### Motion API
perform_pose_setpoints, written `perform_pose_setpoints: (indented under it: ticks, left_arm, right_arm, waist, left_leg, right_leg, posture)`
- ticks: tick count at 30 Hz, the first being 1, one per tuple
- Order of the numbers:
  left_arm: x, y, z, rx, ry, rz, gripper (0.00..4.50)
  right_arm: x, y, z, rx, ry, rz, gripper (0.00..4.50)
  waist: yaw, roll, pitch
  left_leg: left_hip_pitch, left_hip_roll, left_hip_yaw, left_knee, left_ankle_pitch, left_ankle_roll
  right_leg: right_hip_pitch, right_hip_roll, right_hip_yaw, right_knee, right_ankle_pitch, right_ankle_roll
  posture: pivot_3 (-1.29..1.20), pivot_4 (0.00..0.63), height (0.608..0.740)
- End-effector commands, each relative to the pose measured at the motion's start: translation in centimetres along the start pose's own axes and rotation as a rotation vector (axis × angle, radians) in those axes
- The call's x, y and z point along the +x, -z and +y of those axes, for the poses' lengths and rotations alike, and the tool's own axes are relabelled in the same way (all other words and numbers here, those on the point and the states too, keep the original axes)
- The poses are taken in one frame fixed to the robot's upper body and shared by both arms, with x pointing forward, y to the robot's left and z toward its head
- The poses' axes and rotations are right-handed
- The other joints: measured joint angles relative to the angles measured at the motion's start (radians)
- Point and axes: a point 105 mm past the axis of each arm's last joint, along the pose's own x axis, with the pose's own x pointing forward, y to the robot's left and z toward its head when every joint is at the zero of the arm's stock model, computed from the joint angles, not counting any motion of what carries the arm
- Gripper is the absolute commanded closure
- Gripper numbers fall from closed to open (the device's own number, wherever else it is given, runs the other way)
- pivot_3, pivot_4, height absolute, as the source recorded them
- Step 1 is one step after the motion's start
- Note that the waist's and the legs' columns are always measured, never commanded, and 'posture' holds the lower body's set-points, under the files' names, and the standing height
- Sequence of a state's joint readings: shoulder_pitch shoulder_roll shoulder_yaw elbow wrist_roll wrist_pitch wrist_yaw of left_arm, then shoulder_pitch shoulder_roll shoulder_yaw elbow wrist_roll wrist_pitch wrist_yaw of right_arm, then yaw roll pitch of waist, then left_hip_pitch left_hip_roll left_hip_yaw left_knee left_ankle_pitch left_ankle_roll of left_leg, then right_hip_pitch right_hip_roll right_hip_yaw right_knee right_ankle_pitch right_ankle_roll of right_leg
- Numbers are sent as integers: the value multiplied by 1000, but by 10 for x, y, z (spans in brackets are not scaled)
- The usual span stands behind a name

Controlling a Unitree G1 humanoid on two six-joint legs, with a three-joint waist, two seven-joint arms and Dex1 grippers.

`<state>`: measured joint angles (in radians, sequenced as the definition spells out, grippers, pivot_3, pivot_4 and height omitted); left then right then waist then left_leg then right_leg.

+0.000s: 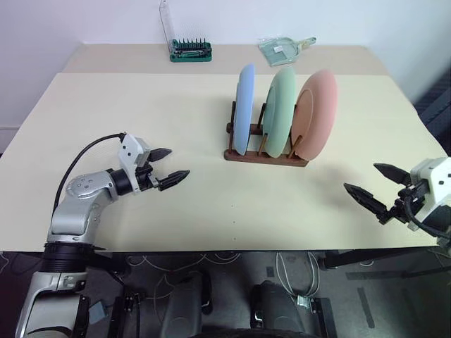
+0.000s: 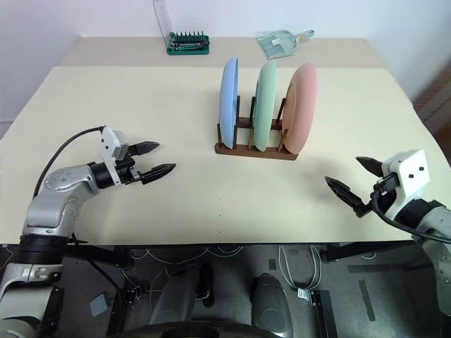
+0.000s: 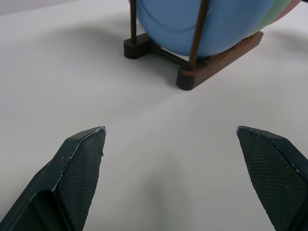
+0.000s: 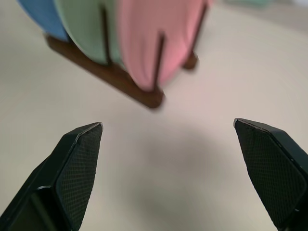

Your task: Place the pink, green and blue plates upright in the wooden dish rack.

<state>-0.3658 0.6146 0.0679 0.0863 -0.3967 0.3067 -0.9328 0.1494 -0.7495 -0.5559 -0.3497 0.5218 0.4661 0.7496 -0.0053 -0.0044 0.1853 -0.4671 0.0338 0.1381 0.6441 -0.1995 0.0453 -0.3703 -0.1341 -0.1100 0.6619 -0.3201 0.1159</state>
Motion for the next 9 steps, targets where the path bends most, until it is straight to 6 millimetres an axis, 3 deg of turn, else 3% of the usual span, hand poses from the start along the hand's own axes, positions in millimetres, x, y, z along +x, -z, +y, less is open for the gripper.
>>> perform_pose_setpoints:
  ticks: [1,9]
  left_arm:
    - [-12,-6,5,30,-29,-16,0]
    - [-6,-5,-3,20,-40,-36,0]
  right_arm:
    - [5,2,2,1,11,-38,42]
    - [13,1,-2,-27,-6,-36,42]
  waist:
    - [-6,0,0]
    - [-6,0,0]
  left_leg:
    - [0,0,0,0,0,0]
    - [1,0,0,0,0,0]
  right_leg:
    - [0,0,0,0,0,0]
    - [0,-1,0,1,0,0]
  posture:
    - [0,150,736]
    - [0,150,736]
